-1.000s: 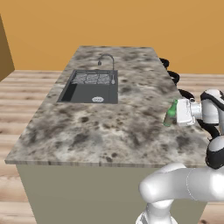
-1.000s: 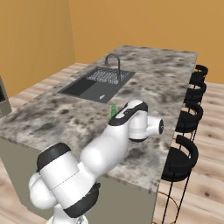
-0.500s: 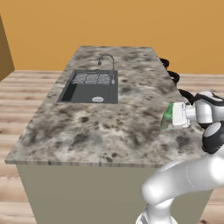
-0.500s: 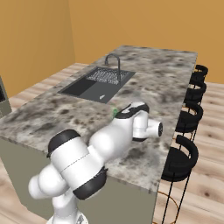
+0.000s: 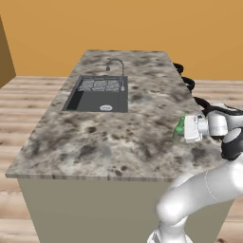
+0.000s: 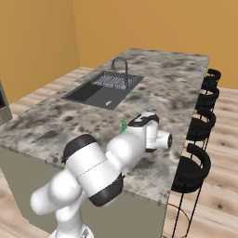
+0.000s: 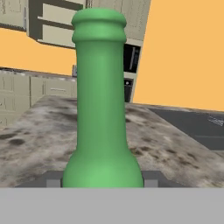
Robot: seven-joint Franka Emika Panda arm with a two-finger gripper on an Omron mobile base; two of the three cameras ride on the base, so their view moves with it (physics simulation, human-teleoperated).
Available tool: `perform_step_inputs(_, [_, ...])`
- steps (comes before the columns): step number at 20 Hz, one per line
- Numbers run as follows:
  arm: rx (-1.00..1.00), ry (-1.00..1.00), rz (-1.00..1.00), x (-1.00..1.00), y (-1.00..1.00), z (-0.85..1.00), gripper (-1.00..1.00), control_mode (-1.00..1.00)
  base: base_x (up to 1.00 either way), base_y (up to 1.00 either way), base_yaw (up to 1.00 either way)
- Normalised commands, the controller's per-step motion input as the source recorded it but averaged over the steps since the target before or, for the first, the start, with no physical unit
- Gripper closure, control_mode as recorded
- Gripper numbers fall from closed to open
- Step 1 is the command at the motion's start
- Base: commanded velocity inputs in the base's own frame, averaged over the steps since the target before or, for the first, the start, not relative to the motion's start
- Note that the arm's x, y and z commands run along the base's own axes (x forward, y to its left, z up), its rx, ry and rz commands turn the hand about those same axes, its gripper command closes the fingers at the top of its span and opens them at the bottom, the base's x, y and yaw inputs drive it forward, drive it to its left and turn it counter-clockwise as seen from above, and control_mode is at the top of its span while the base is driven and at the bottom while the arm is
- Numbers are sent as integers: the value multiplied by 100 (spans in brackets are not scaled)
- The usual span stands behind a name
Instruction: Get the candle and the beer from the cabinet and move them to the dining counter.
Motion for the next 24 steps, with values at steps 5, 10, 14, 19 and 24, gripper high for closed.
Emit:
perform_step_inputs(5, [0,2,0,11,0,-29,100,-100,0,0,0])
perform_step_inputs(10, [0,2,0,12,0,-28,100,-100,0,0,0])
perform_step_inputs(14, [0,2,0,11,0,-27,100,-100,0,0,0])
perform_step_inputs(19, [0,1,0,5,0,-19,100,-100,0,0,0])
perform_step_inputs(24, [0,0,0,1,0,-18,100,-100,0,0,0])
